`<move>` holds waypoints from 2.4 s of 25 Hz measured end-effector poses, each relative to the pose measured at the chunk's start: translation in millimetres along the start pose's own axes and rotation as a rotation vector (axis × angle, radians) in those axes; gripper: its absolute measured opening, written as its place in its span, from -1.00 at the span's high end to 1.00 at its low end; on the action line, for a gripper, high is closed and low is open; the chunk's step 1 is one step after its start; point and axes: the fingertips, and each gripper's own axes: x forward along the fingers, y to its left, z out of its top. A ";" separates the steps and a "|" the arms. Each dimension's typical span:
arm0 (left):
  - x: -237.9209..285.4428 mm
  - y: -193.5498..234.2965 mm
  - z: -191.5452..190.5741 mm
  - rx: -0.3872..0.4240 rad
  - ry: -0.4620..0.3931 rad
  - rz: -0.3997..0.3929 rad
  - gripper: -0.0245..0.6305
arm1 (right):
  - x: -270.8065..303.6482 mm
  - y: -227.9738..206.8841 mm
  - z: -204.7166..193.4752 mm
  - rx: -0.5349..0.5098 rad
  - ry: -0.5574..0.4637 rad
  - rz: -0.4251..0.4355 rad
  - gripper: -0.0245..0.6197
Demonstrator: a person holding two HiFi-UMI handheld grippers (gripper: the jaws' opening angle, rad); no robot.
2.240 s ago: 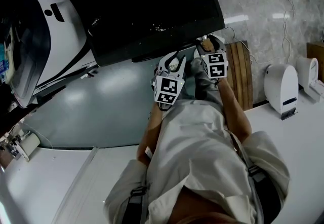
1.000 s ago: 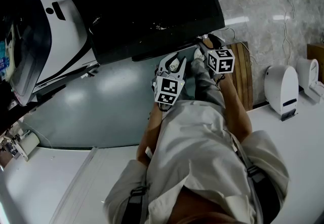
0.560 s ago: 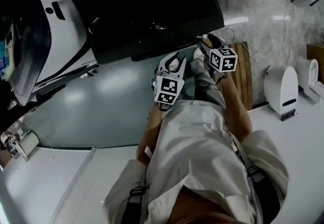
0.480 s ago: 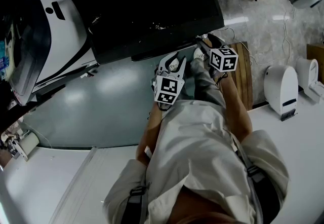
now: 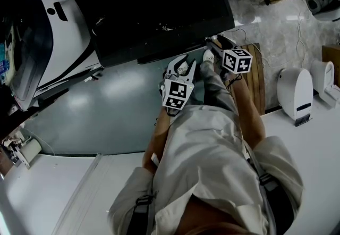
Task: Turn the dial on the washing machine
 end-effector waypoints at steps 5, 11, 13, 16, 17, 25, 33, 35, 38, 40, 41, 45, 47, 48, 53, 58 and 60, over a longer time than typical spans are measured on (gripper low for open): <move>1.3 -0.1 -1.0 -0.003 0.000 -0.003 0.60 | 0.7 -0.8 0.4 0.030 -0.004 0.026 0.11; 3.2 1.2 -1.3 -0.004 0.002 -0.002 0.60 | 1.5 -2.2 0.3 0.077 0.001 0.071 0.11; 3.3 1.0 -1.1 -0.003 0.001 -0.003 0.60 | 1.7 -2.5 -0.2 0.088 0.004 0.083 0.12; 3.9 0.8 -1.7 -0.006 0.005 -0.005 0.60 | 1.6 -3.1 -0.2 0.117 0.006 0.105 0.11; 4.2 0.7 -1.5 -0.006 0.006 -0.006 0.60 | 1.5 -3.3 0.0 0.129 0.005 0.115 0.11; 6.1 0.7 -0.8 -0.002 0.005 -0.008 0.60 | 1.6 -5.4 -0.5 0.210 -0.001 0.182 0.11; 8.2 -0.4 -2.2 -0.003 0.009 -0.013 0.60 | 2.7 -6.9 -1.5 0.295 -0.005 0.249 0.11; 8.5 -0.9 -1.0 -0.003 0.008 -0.014 0.60 | 2.2 -7.2 -0.9 0.324 -0.007 0.268 0.11; 8.6 -1.3 -1.9 -0.006 0.017 -0.014 0.60 | 1.9 -7.8 -0.4 0.360 -0.012 0.295 0.11; 8.7 -0.9 -2.2 -0.006 0.019 -0.014 0.60 | 2.7 -8.1 -0.1 0.362 -0.015 0.297 0.11; 8.8 -0.6 -2.2 -0.006 0.018 -0.014 0.60 | 3.6 -7.8 0.0 0.357 -0.016 0.294 0.10; 9.0 -0.3 -1.8 -0.003 0.013 -0.016 0.60 | 7.5 -3.6 -3.4 0.310 0.003 0.262 0.06; 9.2 0.0 -1.5 -0.002 0.012 -0.016 0.60 | 8.5 -0.5 -4.6 0.286 0.008 0.254 -0.04; 9.1 0.3 -1.4 -0.002 0.013 -0.016 0.60 | 8.9 0.4 -4.9 0.274 0.009 0.249 -0.08; 8.1 2.2 -1.7 0.003 0.011 -0.021 0.60 | 8.1 -1.7 -7.0 0.208 0.005 0.178 -0.11; 8.0 4.3 -1.1 0.010 0.009 -0.026 0.60 | 3.1 -8.3 -4.6 0.154 -0.026 0.083 -0.11; 8.0 5.0 -1.3 0.011 0.010 -0.028 0.60 | 1.5 -7.2 -4.0 0.109 -0.027 0.049 -0.11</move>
